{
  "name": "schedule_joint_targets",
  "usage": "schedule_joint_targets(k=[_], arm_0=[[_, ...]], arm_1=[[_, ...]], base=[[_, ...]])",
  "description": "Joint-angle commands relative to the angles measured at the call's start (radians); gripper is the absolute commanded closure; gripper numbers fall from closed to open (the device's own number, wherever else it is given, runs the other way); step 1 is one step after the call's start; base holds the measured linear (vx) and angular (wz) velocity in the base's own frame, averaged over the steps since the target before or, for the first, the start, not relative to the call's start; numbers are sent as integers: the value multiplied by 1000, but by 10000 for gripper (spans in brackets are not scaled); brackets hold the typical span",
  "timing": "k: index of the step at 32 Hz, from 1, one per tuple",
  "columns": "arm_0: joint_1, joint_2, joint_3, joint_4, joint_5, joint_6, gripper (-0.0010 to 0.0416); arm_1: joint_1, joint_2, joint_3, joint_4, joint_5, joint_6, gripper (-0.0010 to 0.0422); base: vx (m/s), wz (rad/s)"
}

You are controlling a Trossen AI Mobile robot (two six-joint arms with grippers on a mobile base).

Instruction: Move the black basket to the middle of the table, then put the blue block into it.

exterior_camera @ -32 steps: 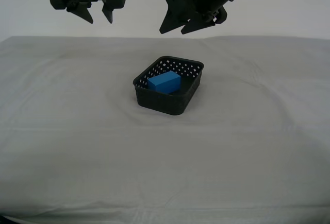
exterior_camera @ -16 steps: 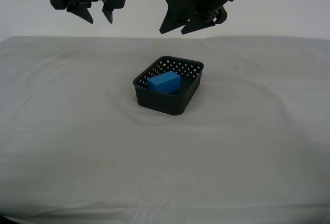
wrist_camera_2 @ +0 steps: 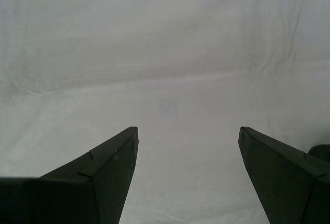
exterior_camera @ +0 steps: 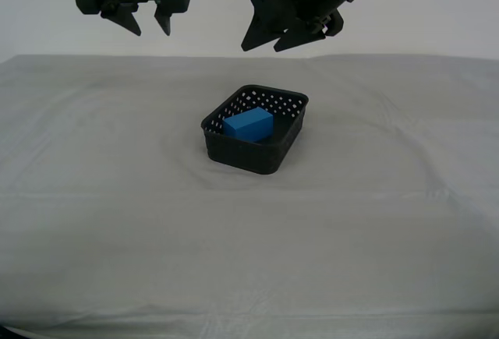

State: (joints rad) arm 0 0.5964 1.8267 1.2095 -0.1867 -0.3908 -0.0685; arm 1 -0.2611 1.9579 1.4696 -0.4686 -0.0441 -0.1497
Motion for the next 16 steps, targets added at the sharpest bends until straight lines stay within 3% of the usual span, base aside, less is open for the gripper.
schedule_joint_targets(k=[1,16], arm_0=[[1,-1,1,0,0,-2,18],[1,-1,1,0,0,-2,18]], arm_1=[[1,0,0,0,-1,1,147],[0,0,0,0,-2,1,147]], base=[[0,0],[0,0]])
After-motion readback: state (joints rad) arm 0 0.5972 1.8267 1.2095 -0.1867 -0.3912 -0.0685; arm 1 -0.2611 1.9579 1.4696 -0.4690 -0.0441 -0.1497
